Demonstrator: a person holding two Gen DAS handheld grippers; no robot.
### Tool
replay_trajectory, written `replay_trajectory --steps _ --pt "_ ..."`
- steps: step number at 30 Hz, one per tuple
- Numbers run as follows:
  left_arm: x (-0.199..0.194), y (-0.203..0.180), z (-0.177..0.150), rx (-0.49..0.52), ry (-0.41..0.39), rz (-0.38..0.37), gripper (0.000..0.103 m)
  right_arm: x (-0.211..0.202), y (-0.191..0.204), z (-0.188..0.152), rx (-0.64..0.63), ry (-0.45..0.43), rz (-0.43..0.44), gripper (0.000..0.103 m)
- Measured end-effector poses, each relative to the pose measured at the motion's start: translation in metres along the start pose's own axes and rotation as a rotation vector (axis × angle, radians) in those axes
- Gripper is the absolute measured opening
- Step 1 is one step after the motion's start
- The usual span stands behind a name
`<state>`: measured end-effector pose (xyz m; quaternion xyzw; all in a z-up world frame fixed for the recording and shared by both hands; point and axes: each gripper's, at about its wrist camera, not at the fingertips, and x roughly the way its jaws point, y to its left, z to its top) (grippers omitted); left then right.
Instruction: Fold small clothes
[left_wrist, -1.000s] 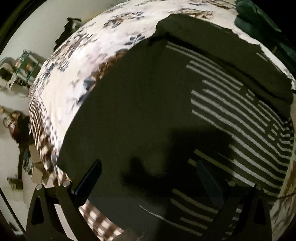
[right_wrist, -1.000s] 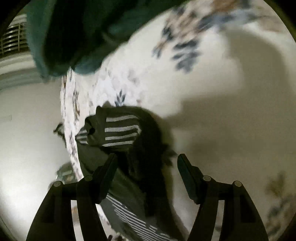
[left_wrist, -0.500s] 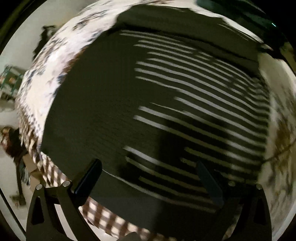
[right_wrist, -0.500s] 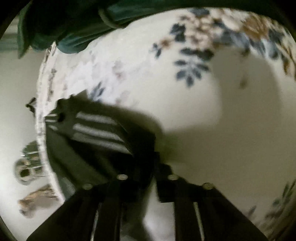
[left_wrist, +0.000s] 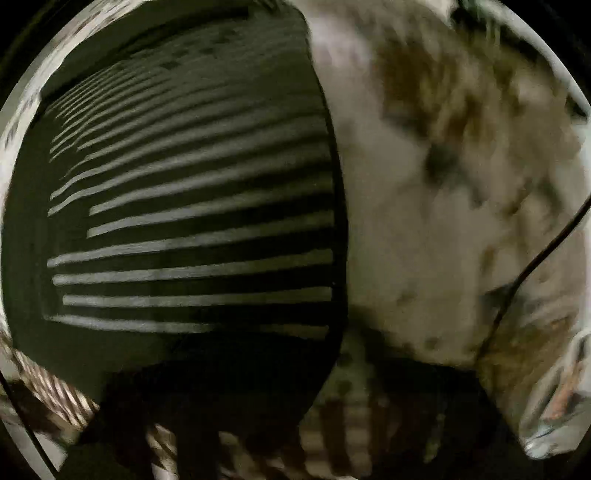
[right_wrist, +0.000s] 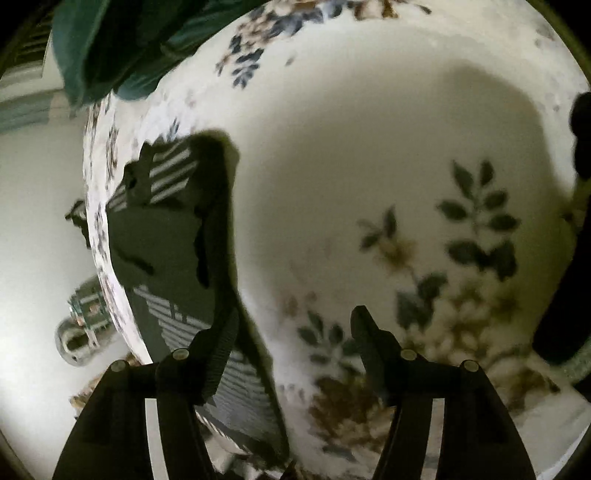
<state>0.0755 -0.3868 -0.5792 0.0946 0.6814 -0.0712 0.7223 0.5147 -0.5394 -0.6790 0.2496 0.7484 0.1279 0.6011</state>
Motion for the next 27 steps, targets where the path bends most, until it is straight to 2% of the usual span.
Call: replay_trajectory --steps 2,3,6,9,11,12,13,14,15,21,24,27 --pt "0.005 -0.006 0.001 0.030 -0.036 0.069 0.016 0.011 0.005 0.021 -0.016 -0.033 0.043 0.068" --pt "0.002 -0.005 0.001 0.018 -0.047 0.089 0.005 0.018 0.013 0.031 -0.035 -0.053 0.086 0.071" --pt "-0.018 0.008 -0.004 -0.055 -0.092 0.039 0.005 0.044 0.032 0.064 -0.016 -0.083 0.226 0.072" --pt "-0.043 0.027 -0.007 -0.118 -0.129 0.000 0.004 0.076 0.046 0.089 0.020 -0.058 0.263 0.072" --pt "-0.060 0.042 -0.008 -0.158 -0.156 -0.020 0.004 0.094 0.055 0.100 0.047 -0.037 0.252 0.072" --pt "-0.067 0.051 -0.008 -0.183 -0.164 -0.030 0.004 0.104 0.059 0.105 0.059 -0.029 0.230 0.065" --pt "-0.076 0.063 -0.008 -0.220 -0.172 -0.050 0.004 0.107 0.066 0.106 0.056 -0.044 0.212 0.051" --pt "-0.082 0.073 -0.008 -0.246 -0.183 -0.061 0.004 0.109 0.073 0.106 0.043 -0.057 0.183 0.012" --pt "-0.089 0.084 -0.009 -0.275 -0.197 -0.072 0.004 0.108 0.083 0.105 0.022 -0.069 0.127 0.012" --pt "-0.129 0.163 -0.020 -0.404 -0.272 -0.140 0.004 0.074 0.150 0.085 -0.089 -0.123 -0.008 0.011" --pt "-0.140 0.211 -0.029 -0.465 -0.300 -0.184 0.004 0.055 0.202 0.074 -0.125 -0.150 -0.053 0.011" --pt "-0.144 0.264 -0.041 -0.534 -0.304 -0.247 0.004 0.049 0.276 0.063 -0.157 -0.179 -0.087 0.011"
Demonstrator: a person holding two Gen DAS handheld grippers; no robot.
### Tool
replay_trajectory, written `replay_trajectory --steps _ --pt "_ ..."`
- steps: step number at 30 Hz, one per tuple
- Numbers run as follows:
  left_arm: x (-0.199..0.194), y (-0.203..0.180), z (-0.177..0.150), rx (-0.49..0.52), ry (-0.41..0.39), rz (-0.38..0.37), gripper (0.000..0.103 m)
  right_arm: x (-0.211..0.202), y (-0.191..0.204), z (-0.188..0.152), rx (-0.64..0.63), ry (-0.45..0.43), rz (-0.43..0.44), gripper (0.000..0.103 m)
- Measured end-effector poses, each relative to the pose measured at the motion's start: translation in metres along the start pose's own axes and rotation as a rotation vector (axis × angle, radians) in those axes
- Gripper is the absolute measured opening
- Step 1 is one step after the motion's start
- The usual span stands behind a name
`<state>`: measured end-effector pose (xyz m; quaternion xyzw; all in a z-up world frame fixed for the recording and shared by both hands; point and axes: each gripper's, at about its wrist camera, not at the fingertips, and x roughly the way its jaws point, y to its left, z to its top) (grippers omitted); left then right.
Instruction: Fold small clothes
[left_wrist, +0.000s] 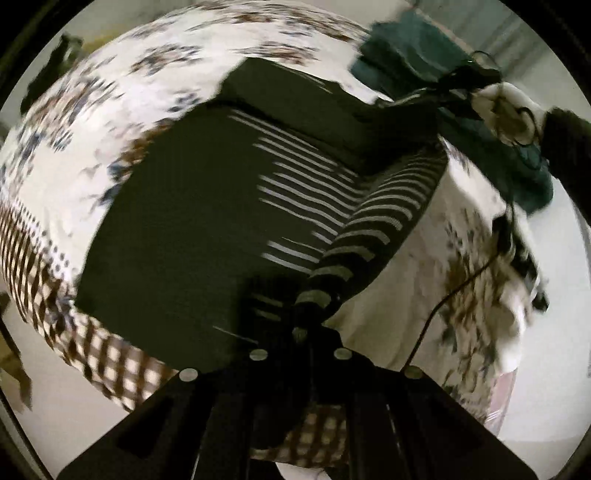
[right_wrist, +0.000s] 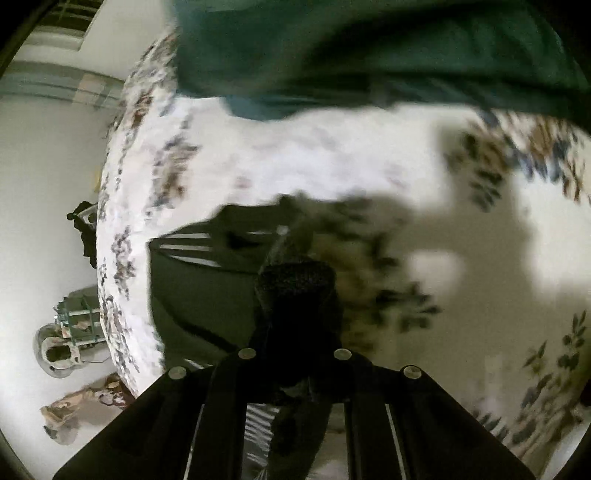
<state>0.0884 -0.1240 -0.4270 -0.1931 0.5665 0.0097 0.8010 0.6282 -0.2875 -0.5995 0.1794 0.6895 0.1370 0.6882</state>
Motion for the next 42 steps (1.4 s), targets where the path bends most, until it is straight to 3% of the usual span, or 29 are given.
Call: replay_trajectory --steps 5,10,14,16,19,20,21,22,23,28,30,34,38,41,42 --pt "-0.009 0.090 0.020 -0.119 0.015 -0.063 0.004 0.021 0.130 -0.004 -0.090 0.009 -0.081 0.010" --pt "0.006 0.177 0.026 -0.267 0.035 -0.121 0.004 0.112 0.265 0.002 -0.181 0.033 -0.183 0.010" --pt "0.022 0.231 0.032 -0.321 0.026 -0.138 0.004 0.191 0.325 0.001 -0.205 0.063 -0.291 0.010" --pt "0.037 0.253 0.030 -0.361 0.053 -0.168 0.005 0.225 0.337 0.000 -0.202 0.074 -0.336 0.010" --pt "0.065 0.283 0.019 -0.418 0.145 -0.166 0.008 0.261 0.331 -0.002 -0.154 0.129 -0.335 0.020" --pt "0.073 0.296 0.011 -0.432 0.186 -0.173 0.009 0.263 0.329 -0.004 -0.144 0.131 -0.316 0.034" --pt "0.075 0.302 0.006 -0.444 0.204 -0.197 0.017 0.264 0.328 -0.008 -0.136 0.138 -0.282 0.048" --pt "0.073 0.312 -0.002 -0.470 0.215 -0.233 0.031 0.261 0.326 -0.013 -0.132 0.155 -0.244 0.055" --pt "0.068 0.319 -0.007 -0.487 0.217 -0.263 0.035 0.258 0.324 -0.020 -0.129 0.168 -0.218 0.064" --pt "0.042 0.334 -0.012 -0.459 0.240 -0.289 0.057 0.208 0.293 -0.086 -0.116 0.203 -0.075 0.070" --pt "0.035 0.336 0.001 -0.435 0.219 -0.290 0.058 0.187 0.273 -0.125 -0.122 0.205 -0.044 0.075" --pt "0.043 0.314 0.032 -0.358 0.196 -0.296 0.058 0.169 0.210 -0.232 -0.107 0.231 -0.095 0.076" --pt "0.071 0.279 0.045 -0.230 0.224 -0.264 0.058 0.182 0.124 -0.347 0.086 0.346 -0.064 0.076" --pt "0.085 0.260 0.039 -0.161 0.244 -0.222 0.055 0.203 0.084 -0.420 0.197 0.401 -0.023 0.076" --pt "0.087 0.257 0.035 -0.138 0.234 -0.208 0.048 0.209 0.075 -0.440 0.226 0.407 0.004 0.076"
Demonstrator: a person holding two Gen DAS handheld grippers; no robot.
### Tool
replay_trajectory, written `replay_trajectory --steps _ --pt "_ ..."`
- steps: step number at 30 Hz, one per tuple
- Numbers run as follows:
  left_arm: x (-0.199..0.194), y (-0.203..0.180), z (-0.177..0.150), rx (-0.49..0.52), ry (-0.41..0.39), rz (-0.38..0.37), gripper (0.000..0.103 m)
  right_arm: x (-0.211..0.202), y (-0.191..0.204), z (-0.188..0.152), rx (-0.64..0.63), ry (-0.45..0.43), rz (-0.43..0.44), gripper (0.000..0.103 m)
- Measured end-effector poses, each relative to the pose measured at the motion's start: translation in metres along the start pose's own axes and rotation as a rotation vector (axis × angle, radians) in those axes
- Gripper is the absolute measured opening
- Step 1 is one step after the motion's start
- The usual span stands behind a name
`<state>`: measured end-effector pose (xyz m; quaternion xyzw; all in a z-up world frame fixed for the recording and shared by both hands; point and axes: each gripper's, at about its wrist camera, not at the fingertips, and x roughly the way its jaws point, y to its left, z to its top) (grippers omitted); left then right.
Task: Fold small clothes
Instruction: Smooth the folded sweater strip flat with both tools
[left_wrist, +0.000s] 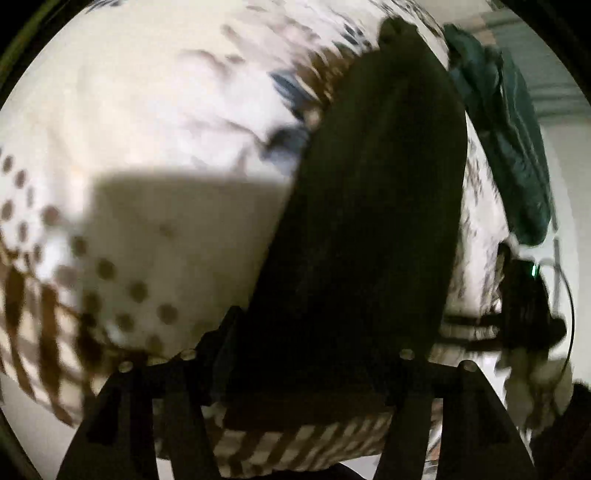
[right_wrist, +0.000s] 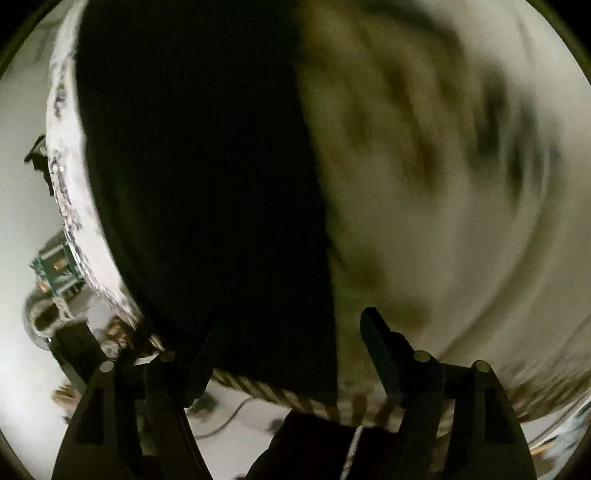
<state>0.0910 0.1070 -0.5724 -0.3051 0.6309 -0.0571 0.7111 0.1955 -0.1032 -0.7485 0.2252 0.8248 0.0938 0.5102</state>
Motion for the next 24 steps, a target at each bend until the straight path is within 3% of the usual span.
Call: replay_trajectory --steps 1,2,4,6,9,13,17,18,19,20,21,22,24 --pt "0.003 -0.002 -0.003 0.024 -0.004 0.019 0.021 0.013 -0.010 -0.013 0.018 0.001 0.055 0.076" --pt "0.005 -0.002 -0.006 0.052 0.002 0.063 0.008 0.023 -0.015 -0.022 0.024 -0.004 0.098 0.076" --pt "0.001 -0.001 -0.006 0.051 -0.020 0.039 0.008 0.037 -0.018 -0.036 0.015 -0.041 0.171 0.070" --pt "-0.007 -0.001 -0.007 0.060 -0.032 0.029 0.008 0.046 -0.015 -0.045 -0.008 -0.074 0.169 0.013" --pt "-0.017 -0.008 -0.008 0.104 -0.039 0.019 0.007 0.043 -0.015 -0.056 0.005 -0.115 0.210 0.011" --pt "-0.021 0.000 -0.015 0.120 -0.005 -0.005 0.004 0.026 -0.029 -0.083 0.015 -0.199 0.183 0.010" --pt "-0.022 0.019 -0.016 0.057 0.045 -0.054 0.009 0.028 -0.040 -0.076 0.073 -0.155 0.260 0.017" --pt "-0.024 0.023 -0.016 0.045 0.048 -0.066 0.015 0.028 -0.041 -0.076 0.085 -0.146 0.272 0.019" --pt "-0.026 0.027 -0.016 0.034 0.046 -0.090 0.030 0.026 -0.042 -0.076 0.084 -0.146 0.274 0.023" --pt "-0.027 0.032 -0.015 0.017 0.044 -0.113 0.041 0.026 -0.043 -0.077 0.079 -0.150 0.275 0.038" --pt "-0.026 0.036 -0.014 -0.001 0.042 -0.133 0.065 0.025 -0.045 -0.079 0.077 -0.149 0.275 0.055" --pt "-0.025 0.040 -0.013 -0.017 0.040 -0.159 0.070 0.027 -0.045 -0.077 0.079 -0.147 0.288 0.057" --pt "-0.014 0.044 -0.010 -0.045 0.065 -0.217 0.069 0.031 -0.050 -0.078 0.075 -0.131 0.317 0.058"
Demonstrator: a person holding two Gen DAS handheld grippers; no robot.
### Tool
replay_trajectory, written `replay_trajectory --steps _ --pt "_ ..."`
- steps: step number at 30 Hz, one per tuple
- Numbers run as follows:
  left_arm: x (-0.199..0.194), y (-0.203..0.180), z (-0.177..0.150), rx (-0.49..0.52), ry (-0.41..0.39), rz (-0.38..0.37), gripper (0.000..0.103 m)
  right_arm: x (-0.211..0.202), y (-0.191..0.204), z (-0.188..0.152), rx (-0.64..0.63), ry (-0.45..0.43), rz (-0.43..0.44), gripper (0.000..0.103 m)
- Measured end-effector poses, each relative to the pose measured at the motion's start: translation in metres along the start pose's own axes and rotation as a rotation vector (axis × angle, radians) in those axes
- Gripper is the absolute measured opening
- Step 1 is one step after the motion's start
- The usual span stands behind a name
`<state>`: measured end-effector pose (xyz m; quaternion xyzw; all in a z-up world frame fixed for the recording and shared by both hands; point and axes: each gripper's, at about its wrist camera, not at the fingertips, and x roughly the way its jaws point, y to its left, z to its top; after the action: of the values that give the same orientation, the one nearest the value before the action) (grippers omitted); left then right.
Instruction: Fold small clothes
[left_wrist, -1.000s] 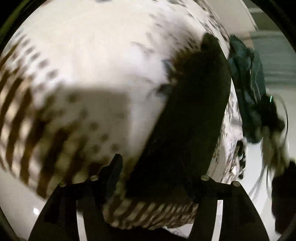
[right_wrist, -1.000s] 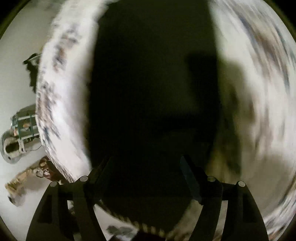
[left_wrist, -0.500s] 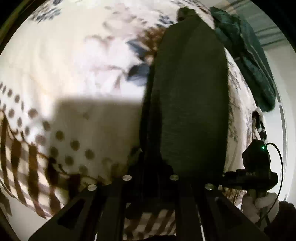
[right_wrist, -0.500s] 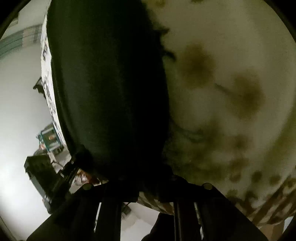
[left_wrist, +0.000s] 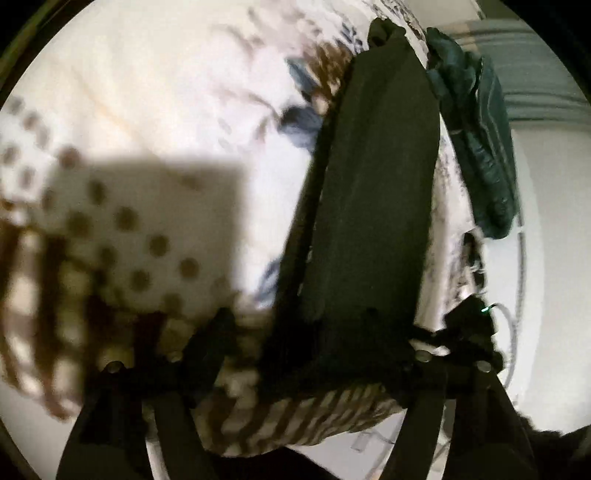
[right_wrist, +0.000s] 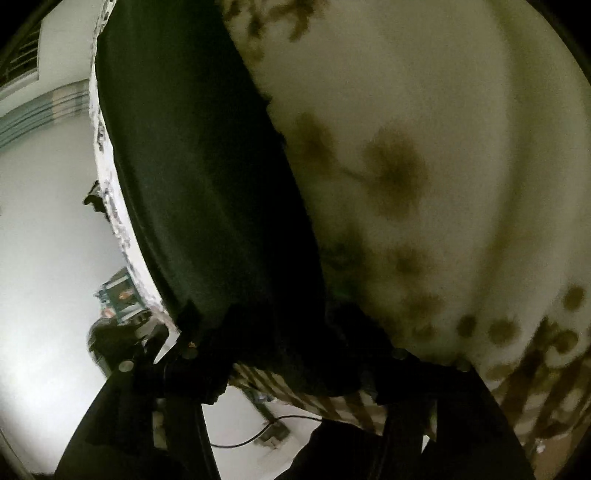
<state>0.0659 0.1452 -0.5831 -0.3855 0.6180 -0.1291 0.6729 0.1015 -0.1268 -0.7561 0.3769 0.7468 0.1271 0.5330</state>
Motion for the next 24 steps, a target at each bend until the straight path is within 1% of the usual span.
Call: replay_trajectory --steps 3,5,7,8,9,10,11,14,16,18,21,24 --pt "0.021 -0.006 0.004 0.018 0.045 -0.019 0.069 0.007 -0.002 0.008 -0.003 0.033 0.026 0.058" --pt "0.031 -0.016 0.005 0.054 0.049 0.017 0.069 0.012 0.000 0.009 -0.001 0.043 0.039 0.058" --pt "0.034 -0.026 0.003 0.096 0.039 0.074 0.065 0.012 0.002 0.008 0.004 0.045 0.053 0.058" --pt "0.033 -0.032 0.001 0.131 0.034 0.119 0.056 0.012 0.001 0.003 0.004 0.042 0.056 0.058" --pt "0.032 -0.034 -0.001 0.152 0.032 0.153 0.016 0.012 0.003 0.002 0.006 0.035 0.063 0.047" --pt "0.032 -0.036 -0.001 0.158 0.037 0.168 0.007 0.012 0.005 0.000 0.005 0.027 0.076 0.033" --pt "0.027 -0.033 0.000 0.144 0.039 0.158 0.007 0.012 0.007 -0.003 0.006 0.025 0.077 0.013" --pt "0.013 -0.038 0.003 0.131 0.036 0.148 0.007 0.008 0.018 -0.010 0.008 0.006 0.092 0.013" --pt "0.004 -0.052 0.007 0.150 0.025 0.140 0.007 -0.003 0.031 -0.015 -0.008 -0.008 0.120 0.012" --pt "-0.009 -0.070 0.014 0.158 0.006 0.110 0.007 -0.016 0.046 -0.017 -0.023 -0.025 0.146 0.012" --pt "-0.029 -0.101 0.034 0.167 -0.052 0.045 0.007 -0.041 0.075 -0.014 -0.056 -0.069 0.186 0.012" --pt "-0.043 -0.136 0.070 0.199 -0.123 -0.011 0.007 -0.075 0.107 0.006 -0.087 -0.137 0.229 0.012"
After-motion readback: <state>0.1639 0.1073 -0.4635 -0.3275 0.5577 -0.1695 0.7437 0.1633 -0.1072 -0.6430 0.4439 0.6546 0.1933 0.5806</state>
